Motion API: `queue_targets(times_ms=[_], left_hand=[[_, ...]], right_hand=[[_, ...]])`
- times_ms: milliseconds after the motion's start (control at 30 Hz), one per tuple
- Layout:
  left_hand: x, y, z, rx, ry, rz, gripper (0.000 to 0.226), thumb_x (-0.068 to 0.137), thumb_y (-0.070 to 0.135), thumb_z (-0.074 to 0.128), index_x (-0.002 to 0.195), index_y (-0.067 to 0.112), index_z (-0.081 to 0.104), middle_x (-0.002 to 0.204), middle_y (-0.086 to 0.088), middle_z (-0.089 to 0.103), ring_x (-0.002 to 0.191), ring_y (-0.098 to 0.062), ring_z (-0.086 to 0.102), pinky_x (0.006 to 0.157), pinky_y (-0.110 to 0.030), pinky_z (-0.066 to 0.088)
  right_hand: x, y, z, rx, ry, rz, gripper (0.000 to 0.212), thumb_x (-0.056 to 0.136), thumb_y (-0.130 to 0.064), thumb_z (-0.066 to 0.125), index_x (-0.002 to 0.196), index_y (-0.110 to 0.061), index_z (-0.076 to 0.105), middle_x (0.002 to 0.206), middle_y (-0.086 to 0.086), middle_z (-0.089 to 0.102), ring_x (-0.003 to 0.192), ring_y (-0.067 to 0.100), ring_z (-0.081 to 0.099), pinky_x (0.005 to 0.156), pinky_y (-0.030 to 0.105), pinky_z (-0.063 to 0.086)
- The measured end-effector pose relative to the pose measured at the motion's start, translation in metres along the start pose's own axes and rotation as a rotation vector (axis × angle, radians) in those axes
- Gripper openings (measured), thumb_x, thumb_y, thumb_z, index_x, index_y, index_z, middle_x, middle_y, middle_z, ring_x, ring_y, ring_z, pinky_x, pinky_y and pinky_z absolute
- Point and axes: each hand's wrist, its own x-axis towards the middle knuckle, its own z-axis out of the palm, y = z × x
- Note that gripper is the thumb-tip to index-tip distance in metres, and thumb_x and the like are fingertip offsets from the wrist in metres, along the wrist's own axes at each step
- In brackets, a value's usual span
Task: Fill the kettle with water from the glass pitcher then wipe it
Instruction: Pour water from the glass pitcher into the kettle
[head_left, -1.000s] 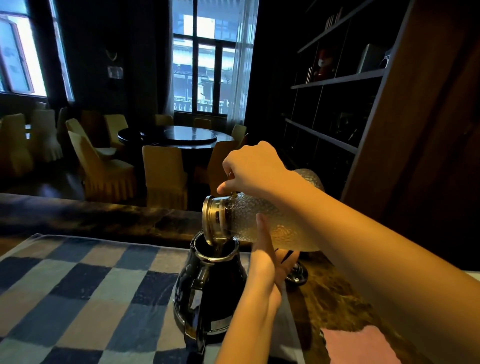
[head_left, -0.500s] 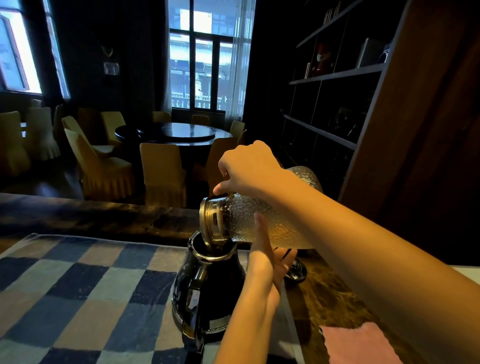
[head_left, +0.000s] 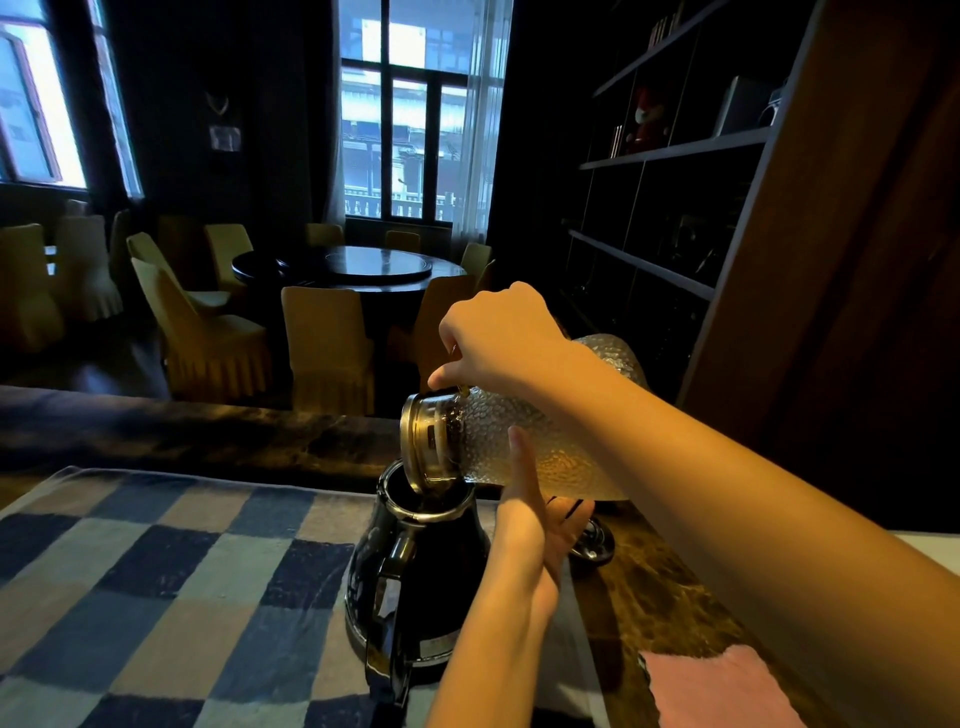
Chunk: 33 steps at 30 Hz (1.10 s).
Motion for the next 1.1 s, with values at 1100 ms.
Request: queue_targets(times_ms=[1100], left_hand=[[0.0055,-0.004,-0.0028,0.032,0.027,-0.004,0.112,0.045,0.074,0.047,0.145,0.031,0.02,0.146,-0.025,0.034,0.122,-0.04,0.05,0.079,-0.037,0.056]], right_hand=[[-0.0021,-0.0001,-0.0013,-0.016,0.026,-0.016,0.045,0.078,-0.063,0.059,0.089,-0.019,0.06,0.074,-0.004,0.054,0.076,0.019,0.055,0.072,0.033,0.029]])
